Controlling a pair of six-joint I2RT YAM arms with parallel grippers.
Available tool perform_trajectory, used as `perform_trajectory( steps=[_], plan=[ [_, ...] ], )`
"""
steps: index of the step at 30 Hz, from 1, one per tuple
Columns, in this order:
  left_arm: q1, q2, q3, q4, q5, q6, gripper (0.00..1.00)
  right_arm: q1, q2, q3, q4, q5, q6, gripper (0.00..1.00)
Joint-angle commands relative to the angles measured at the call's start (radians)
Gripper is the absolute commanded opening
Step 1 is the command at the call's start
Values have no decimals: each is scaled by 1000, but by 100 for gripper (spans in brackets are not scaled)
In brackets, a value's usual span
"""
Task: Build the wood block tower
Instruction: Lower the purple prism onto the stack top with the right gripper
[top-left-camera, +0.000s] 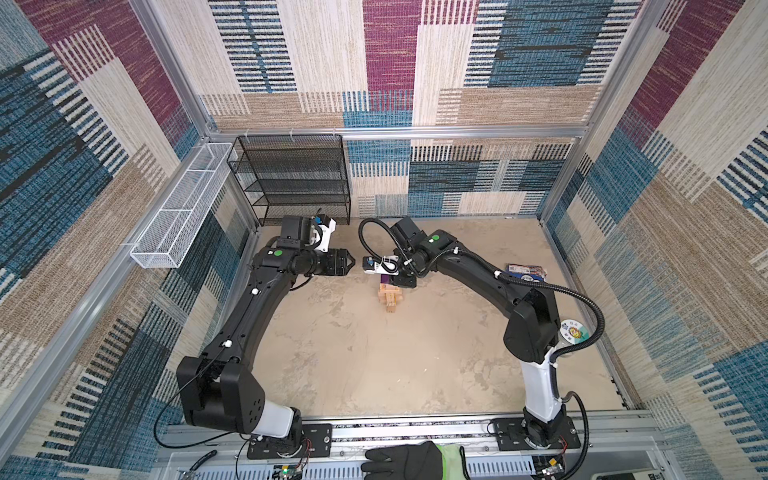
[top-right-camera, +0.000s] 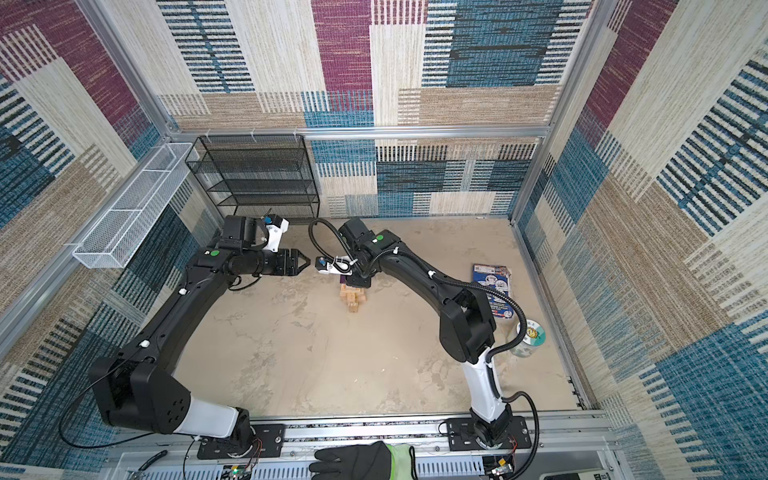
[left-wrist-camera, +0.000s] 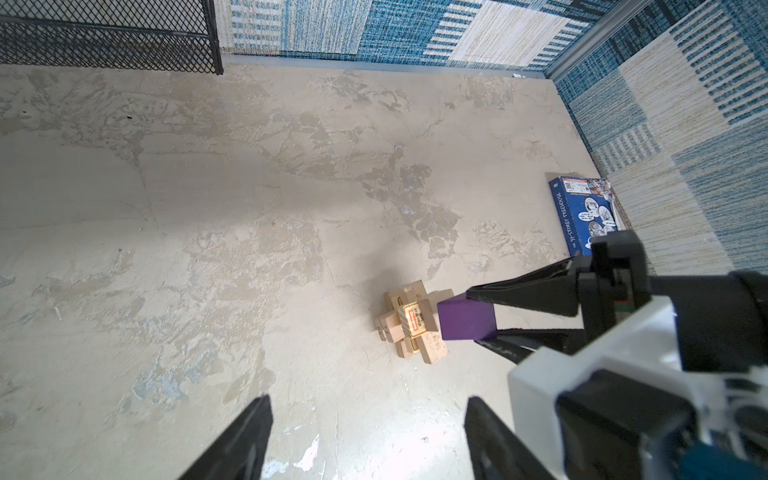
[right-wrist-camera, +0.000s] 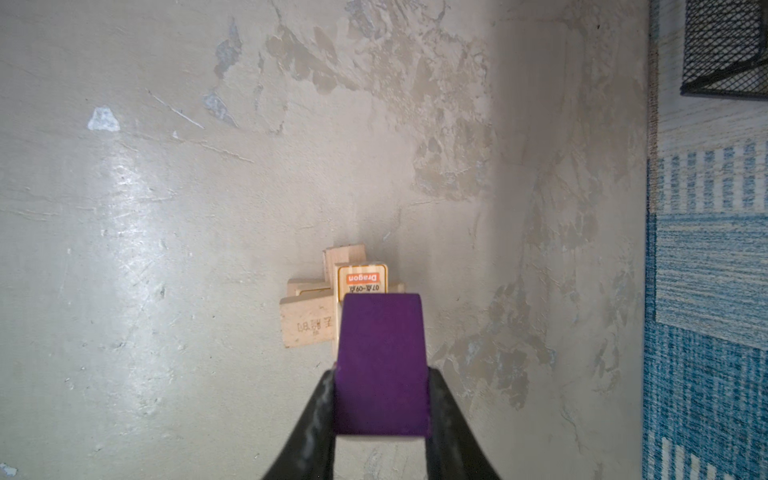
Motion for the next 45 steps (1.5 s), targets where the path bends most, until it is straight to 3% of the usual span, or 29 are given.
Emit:
perform_trajectory(
  steps=[1, 45],
  plan=[
    [0, 5, 10, -7, 14, 12, 77, 3, 4, 9, 3, 16, -10, 12],
    [2, 13, 13, -4, 21, 4, 74, 15, 27, 4, 13, 33, -16, 21]
  ],
)
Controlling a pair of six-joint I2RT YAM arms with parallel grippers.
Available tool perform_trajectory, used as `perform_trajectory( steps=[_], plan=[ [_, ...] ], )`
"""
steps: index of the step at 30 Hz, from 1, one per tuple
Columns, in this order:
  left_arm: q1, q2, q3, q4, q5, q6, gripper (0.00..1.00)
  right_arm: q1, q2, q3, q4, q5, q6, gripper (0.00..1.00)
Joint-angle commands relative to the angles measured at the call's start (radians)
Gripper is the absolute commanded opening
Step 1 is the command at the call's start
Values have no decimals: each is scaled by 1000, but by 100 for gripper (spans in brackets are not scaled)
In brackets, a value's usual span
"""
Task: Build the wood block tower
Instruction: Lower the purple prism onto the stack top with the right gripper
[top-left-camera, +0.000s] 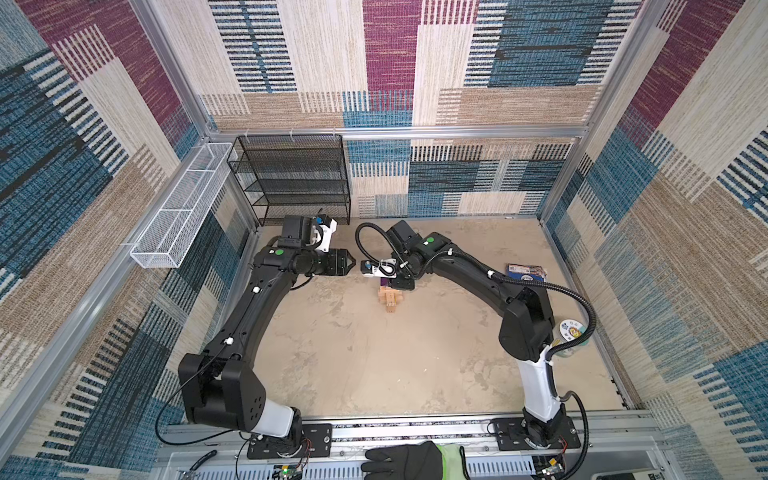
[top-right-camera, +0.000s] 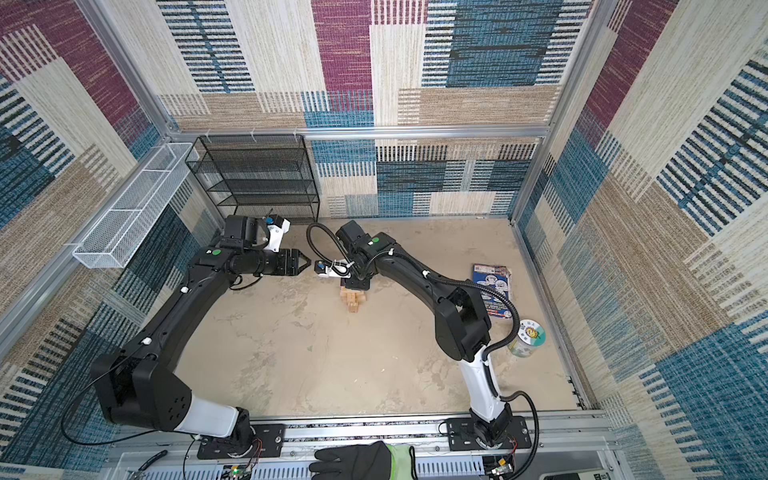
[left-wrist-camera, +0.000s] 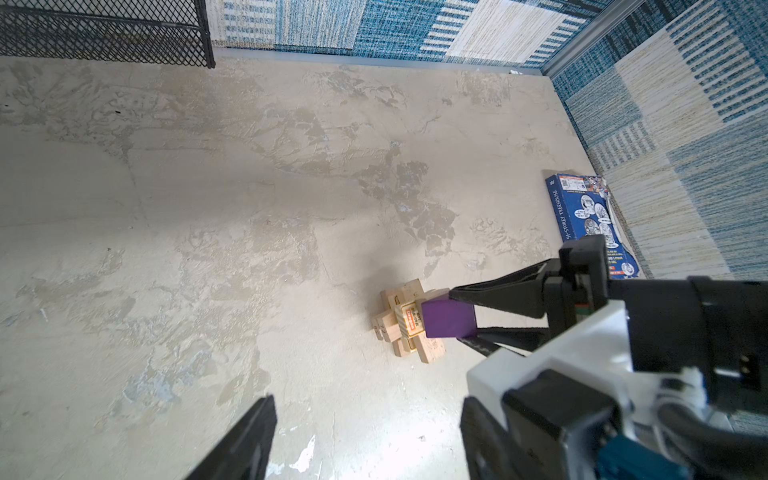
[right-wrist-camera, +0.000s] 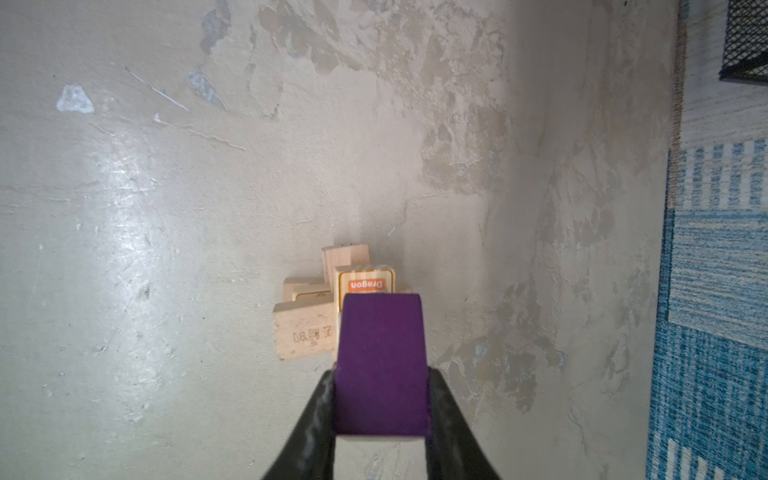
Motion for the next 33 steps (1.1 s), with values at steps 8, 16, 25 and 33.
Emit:
perform_trajectory(
  steps=[8, 16, 25, 33],
  plan=[
    [1, 3, 12, -3, 13, 3, 74, 2, -5, -3, 14, -2, -15, 22],
    [1, 6, 14, -3, 13, 2, 74, 2, -8, -4, 14, -3, -16, 23],
    [1, 5, 14, -4, 13, 1, 73, 2, -9, -6, 13, -5, -13, 28],
    [1, 4, 14, -4, 15, -1, 73, 2, -8, -6, 16, 3, -12, 30]
  ],
)
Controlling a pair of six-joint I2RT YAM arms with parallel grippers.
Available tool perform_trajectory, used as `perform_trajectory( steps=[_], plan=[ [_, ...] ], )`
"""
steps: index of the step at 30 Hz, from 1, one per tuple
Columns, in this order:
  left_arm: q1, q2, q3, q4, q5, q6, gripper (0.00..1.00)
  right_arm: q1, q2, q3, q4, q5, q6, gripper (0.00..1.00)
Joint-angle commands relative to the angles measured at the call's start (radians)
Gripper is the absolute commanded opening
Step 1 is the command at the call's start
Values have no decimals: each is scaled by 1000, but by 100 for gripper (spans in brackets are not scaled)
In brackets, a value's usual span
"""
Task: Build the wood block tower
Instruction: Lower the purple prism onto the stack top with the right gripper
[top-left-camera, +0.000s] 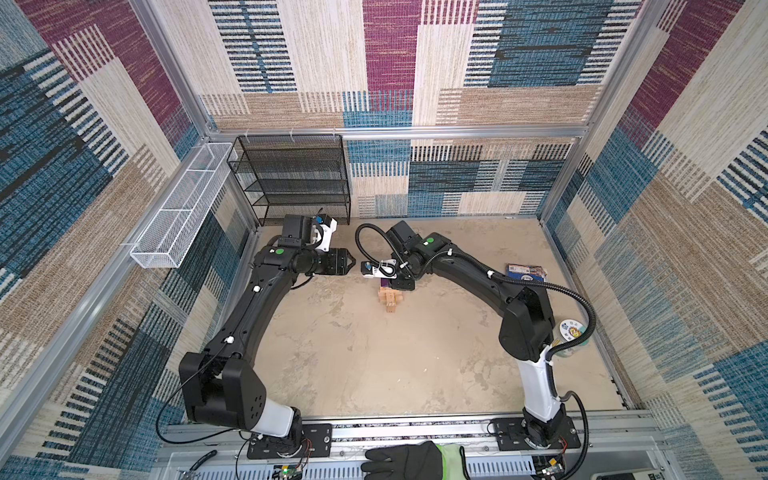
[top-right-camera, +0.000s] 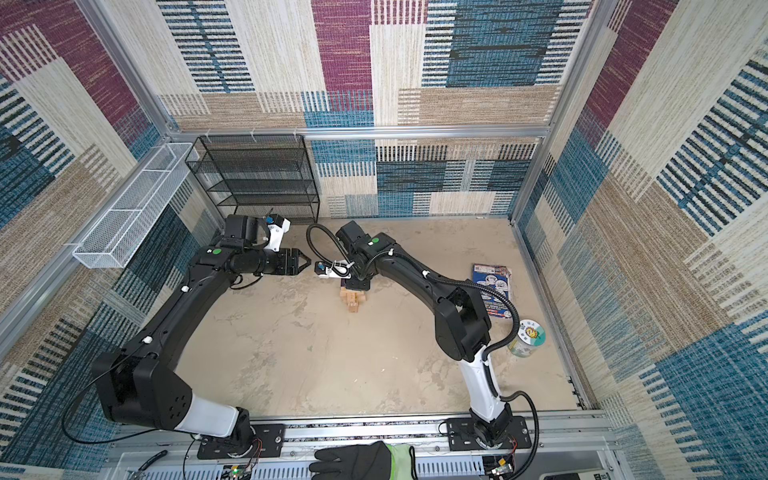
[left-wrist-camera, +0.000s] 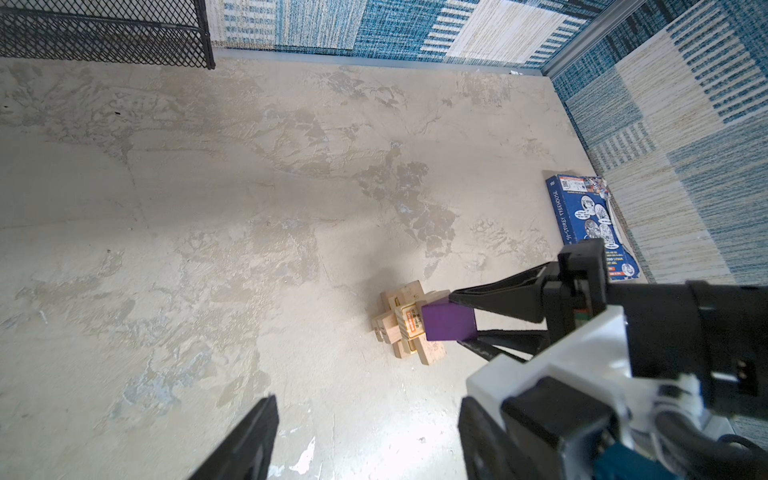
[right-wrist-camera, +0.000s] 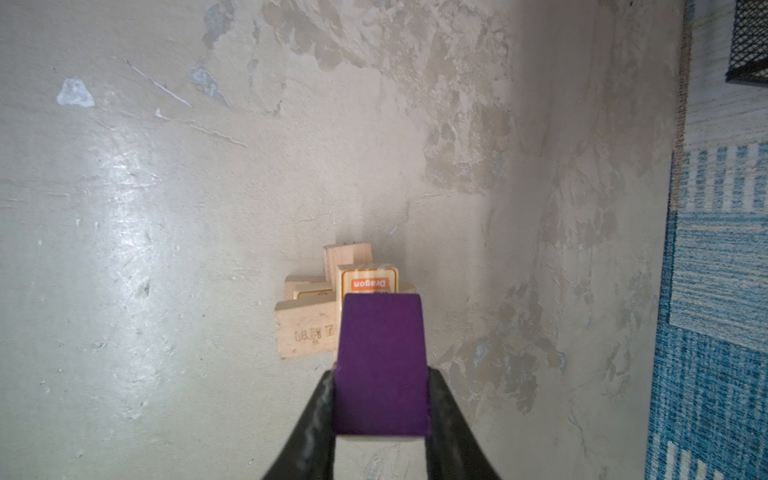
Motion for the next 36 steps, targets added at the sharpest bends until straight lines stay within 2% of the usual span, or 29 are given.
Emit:
perform_trajectory(
  steps=[1, 13, 16, 29, 30, 32, 34, 36],
  plan=[
    [1, -2, 8, -4, 12, 0, 73, 2, -8, -1, 17, 6, -1, 33],
    [3, -2, 7, -3, 12, 0, 73, 4, -8, 0, 19, 9, 0, 35],
    [3, -2, 7, -4, 11, -1, 73, 4, -9, -1, 17, 7, 1, 39],
    [3, -5, 8, -4, 10, 0, 73, 4, -11, 1, 22, 18, 2, 40],
    [3, -5, 8, -2, 9, 0, 73, 4, -11, 2, 21, 18, 3, 42],
    [3, -6, 8, -2, 9, 0, 73, 4, -14, 5, 23, 17, 7, 54],
    [3, -6, 6, -3, 10, 0, 73, 4, -17, 5, 27, 14, 10, 62],
    [3, -5, 7, -3, 9, 0, 73, 4, -17, 6, 22, 8, 9, 64]
  ],
)
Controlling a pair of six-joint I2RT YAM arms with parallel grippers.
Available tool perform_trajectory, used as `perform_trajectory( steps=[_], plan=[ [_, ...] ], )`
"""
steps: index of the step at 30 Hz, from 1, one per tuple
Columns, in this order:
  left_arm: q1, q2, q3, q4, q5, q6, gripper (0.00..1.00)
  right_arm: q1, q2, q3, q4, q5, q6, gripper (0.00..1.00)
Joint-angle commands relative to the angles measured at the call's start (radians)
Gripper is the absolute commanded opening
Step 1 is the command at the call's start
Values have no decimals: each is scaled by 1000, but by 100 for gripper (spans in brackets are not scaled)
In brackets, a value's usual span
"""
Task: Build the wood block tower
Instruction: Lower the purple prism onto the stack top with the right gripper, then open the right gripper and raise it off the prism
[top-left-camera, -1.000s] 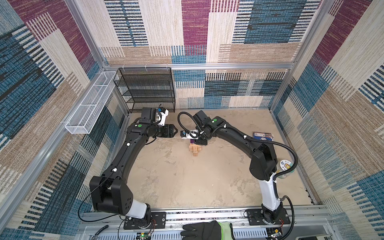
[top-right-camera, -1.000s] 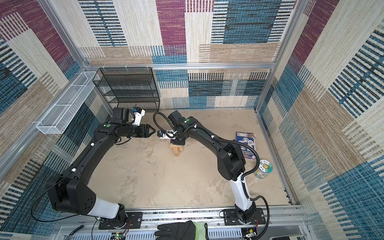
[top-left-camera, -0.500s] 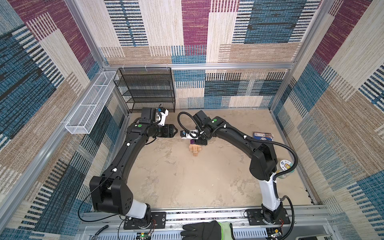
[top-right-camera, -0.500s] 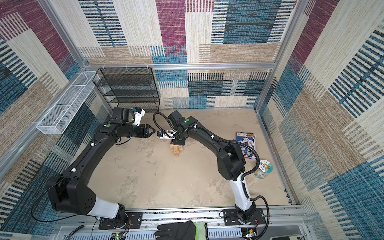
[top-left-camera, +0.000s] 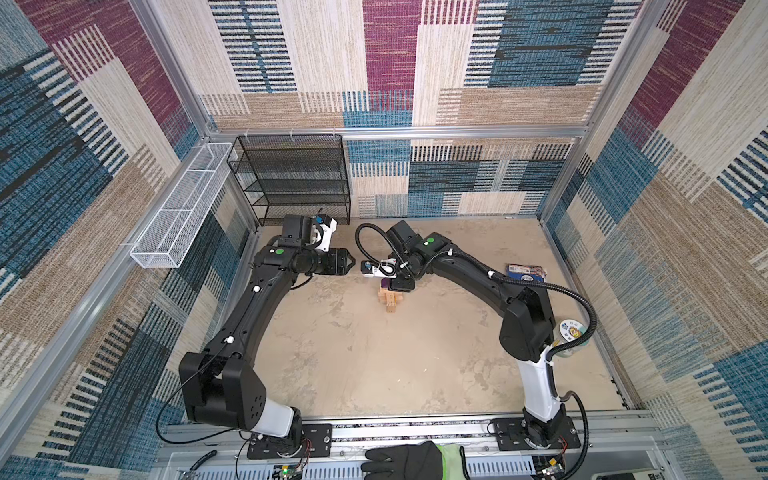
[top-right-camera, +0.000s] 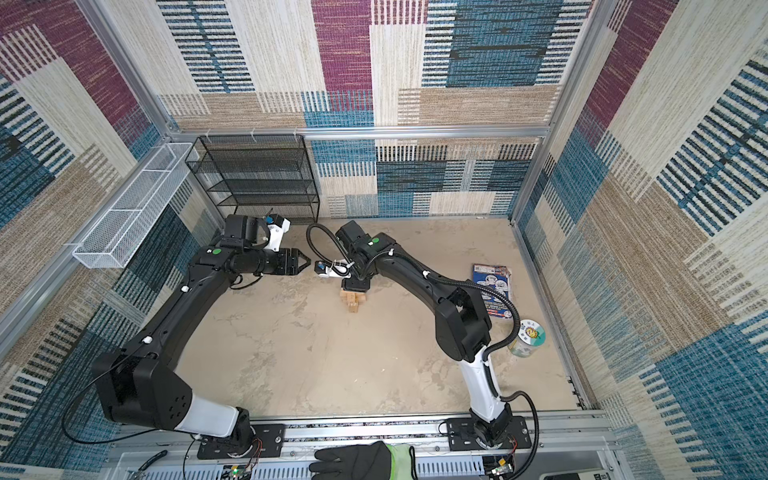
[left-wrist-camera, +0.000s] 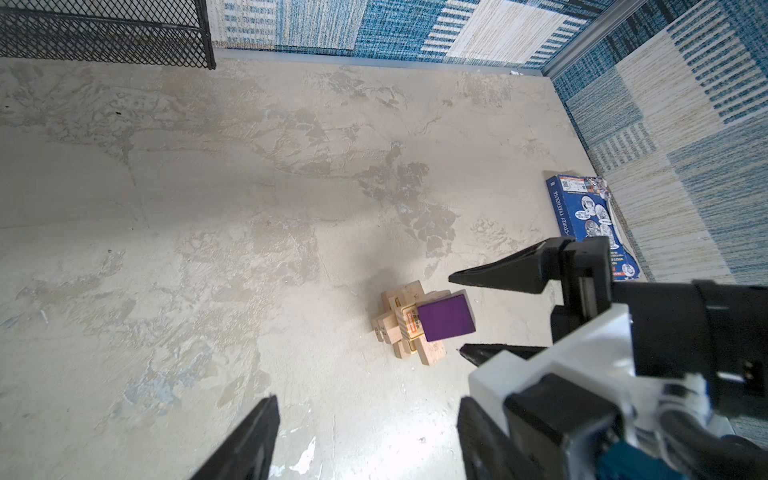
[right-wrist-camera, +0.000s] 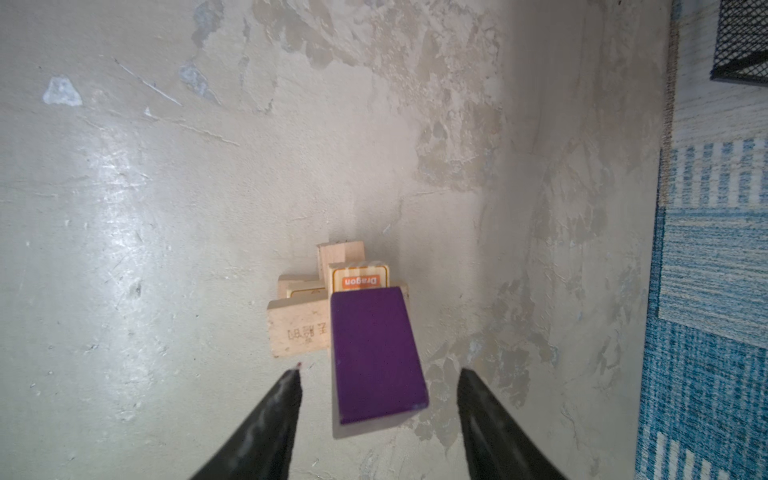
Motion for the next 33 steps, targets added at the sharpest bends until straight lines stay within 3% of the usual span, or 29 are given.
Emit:
perform_trajectory(
  steps=[1, 18, 24, 28, 30, 33],
  plan=[
    [2, -5, 6, -3, 10, 0, 72, 4, -14, 7, 15, -9, 3, 64],
    [3, -24, -13, 26, -18, 3, 72, 3, -42, 88, -3, -104, 15, 67],
    [6, -64, -31, 63, -93, 1, 72, 3, -120, 91, 42, -142, 34, 69],
    [6, -113, -86, 151, -252, -49, 73, -22, -249, -5, 211, -178, 78, 69],
    [8, -148, -146, 229, -355, -82, 74, -62, -354, -143, 405, -199, 130, 70],
    [9, -208, -283, 392, -509, -116, 77, -153, -530, -417, 764, -184, 263, 82]
  ],
)
